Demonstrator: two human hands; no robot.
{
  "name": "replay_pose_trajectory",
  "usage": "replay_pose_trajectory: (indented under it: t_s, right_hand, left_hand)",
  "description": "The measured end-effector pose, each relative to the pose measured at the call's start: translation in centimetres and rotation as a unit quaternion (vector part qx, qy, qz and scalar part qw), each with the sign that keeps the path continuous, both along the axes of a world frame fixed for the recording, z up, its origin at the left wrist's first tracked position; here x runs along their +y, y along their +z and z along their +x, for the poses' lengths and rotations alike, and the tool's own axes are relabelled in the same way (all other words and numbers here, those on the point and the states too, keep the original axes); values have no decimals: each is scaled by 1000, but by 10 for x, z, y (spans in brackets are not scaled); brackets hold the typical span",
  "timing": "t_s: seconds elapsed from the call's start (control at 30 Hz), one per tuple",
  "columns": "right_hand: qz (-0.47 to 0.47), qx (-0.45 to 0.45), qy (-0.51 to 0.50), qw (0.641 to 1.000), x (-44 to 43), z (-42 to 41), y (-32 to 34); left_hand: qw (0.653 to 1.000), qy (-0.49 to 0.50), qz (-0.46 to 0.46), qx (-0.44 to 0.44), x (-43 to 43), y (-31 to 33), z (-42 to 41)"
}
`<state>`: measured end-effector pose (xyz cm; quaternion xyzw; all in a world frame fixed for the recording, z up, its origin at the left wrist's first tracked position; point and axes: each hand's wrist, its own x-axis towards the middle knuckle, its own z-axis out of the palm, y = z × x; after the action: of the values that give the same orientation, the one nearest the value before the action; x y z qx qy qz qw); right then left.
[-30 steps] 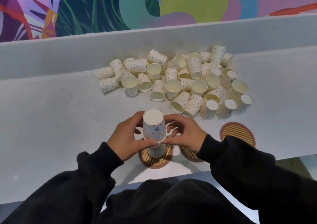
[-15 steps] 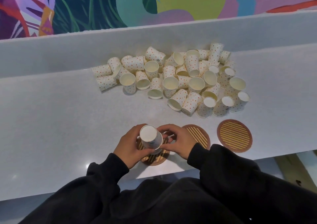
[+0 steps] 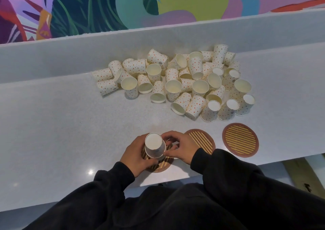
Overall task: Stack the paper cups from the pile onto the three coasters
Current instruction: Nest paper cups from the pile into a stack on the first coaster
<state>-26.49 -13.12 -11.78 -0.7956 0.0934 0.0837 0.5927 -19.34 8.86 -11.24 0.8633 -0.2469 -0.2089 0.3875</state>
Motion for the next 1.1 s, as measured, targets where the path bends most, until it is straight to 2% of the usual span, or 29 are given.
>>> replay_pose_trajectory:
  t_s: [0.27, 0.43, 0.53, 0.63, 0.7, 0.77, 0.83, 0.93, 1.03, 1.1]
  right_hand:
    - [8, 26, 5, 1000, -1, 2, -1]
    - [28, 51, 13, 998, -15, 7, 8]
    - [112, 61, -115, 985, -30, 21, 12]
    - [165, 115, -288, 936, -44, 44, 16]
    - [193, 147, -341, 908, -47, 56, 17]
    - [170, 140, -350, 910, -44, 64, 17]
    - [122, 129, -321, 930, -36, 70, 13]
    - [-2, 127, -265, 956, -30, 78, 6]
    - [-74, 123, -249, 958, -29, 80, 0]
    - [-82, 123, -252, 956, -27, 80, -5]
  left_hand:
    - [1000, 8, 6, 13, 0, -6, 0]
    - [998, -32, 44, 16, 13, -9, 23]
    - [997, -11, 74, -14, 24, -3, 55]
    - [996, 32, 66, -49, 20, 9, 93]
    - [995, 40, 64, -65, 4, 18, 118]
    - [995, 14, 66, -75, -18, 24, 138]
    - [992, -35, 79, -87, -44, 28, 151]
    - [982, -92, 131, -102, -79, 25, 165]
    - [969, -118, 194, -94, -100, 13, 174]
    - [974, -105, 181, -88, -104, 4, 176]
